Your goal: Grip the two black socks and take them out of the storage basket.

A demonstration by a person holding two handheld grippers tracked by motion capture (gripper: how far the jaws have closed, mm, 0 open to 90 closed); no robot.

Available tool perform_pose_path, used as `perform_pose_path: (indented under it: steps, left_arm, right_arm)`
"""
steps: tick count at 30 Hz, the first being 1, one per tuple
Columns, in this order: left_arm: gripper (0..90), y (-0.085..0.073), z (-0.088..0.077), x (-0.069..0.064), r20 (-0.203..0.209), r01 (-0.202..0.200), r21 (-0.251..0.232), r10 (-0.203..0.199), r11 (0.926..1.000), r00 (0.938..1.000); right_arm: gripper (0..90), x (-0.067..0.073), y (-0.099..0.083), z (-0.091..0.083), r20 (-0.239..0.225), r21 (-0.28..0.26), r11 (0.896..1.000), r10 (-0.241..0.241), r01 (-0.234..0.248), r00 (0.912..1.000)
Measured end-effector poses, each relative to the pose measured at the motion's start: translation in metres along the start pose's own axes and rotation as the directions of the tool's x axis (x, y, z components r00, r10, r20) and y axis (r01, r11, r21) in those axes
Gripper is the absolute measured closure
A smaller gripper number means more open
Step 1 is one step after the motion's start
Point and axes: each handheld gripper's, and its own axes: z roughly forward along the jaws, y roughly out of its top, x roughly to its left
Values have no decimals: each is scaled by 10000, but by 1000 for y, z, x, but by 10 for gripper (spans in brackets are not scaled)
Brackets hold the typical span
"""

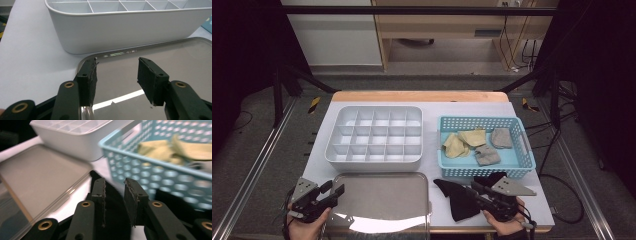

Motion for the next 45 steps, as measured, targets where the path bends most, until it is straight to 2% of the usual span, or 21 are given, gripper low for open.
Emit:
perform_pose_path:
  steps: [3, 9, 11, 15, 16, 19, 22, 27, 31, 34, 39, 43, 45]
  left_arm:
    - [485, 2, 0, -2, 33, -45, -12, 45, 10000, 10000]
    - [485, 3, 2, -6, 55, -162, 18, 162, 9999, 9999]
    - [485, 3, 3, -6, 66, -179, 70, 178, 9998, 9998]
    - [485, 2, 4, -8, 69, -230, 120, 230, 9997, 9997]
    - [485, 2, 4, -8, 65, -224, 118, 223, 9997, 9997]
    - [485, 2, 4, -7, 53, -200, 110, 200, 9997, 9998]
    - [485, 1, 4, -6, 52, -157, 130, 156, 9998, 9999]
    - [485, 1, 5, -6, 37, -180, 161, 179, 9997, 9998]
    - [486, 0, 6, -6, 51, -159, 192, 158, 9997, 9999]
    - [485, 0, 5, -6, 49, -162, 197, 161, 9997, 9999]
    - [485, 0, 5, -6, 44, -181, 201, 181, 9996, 9998]
    - [486, 0, 6, -6, 43, -118, 203, 117, 9997, 9999]
    - [485, 0, 6, -6, 38, -143, 207, 142, 9997, 9999]
  right_arm:
    - [663, 5, -3, 13, -96, 305, 9990, -322, 325, 9994]
    - [655, -2, -13, 27, -49, 883, 9959, -209, 212, 9998]
    - [694, -4, -15, 27, 8, 1062, 9941, -242, 240, 9997]
    - [854, -7, -16, 25, -87, 1315, 9909, -263, 272, 9996]
    - [865, -8, -16, 22, -123, 1357, 9906, -171, 186, 9998]
    - [870, -11, -14, 14, -30, 1222, 9925, -77, 80, 10000]
    - [866, -17, -12, 3, 203, 820, 9966, 93, -109, 9998]
    - [865, -31, -13, -14, 911, 343, 9983, 440, -473, 9949]
    - [865, -37, -14, -21, 1264, 278, 9976, 588, -628, 9902]
    - [862, -39, -15, -22, 1519, 408, 9978, 453, -520, 9874]
    - [803, -38, -16, -18, 1349, 580, 9974, 355, -436, 9902]
    - [745, -31, -9, -18, 1264, 161, 9996, 201, -224, 9918]
    - [730, -25, -3, -17, 1040, -34, 9999, 105, -102, 9945]
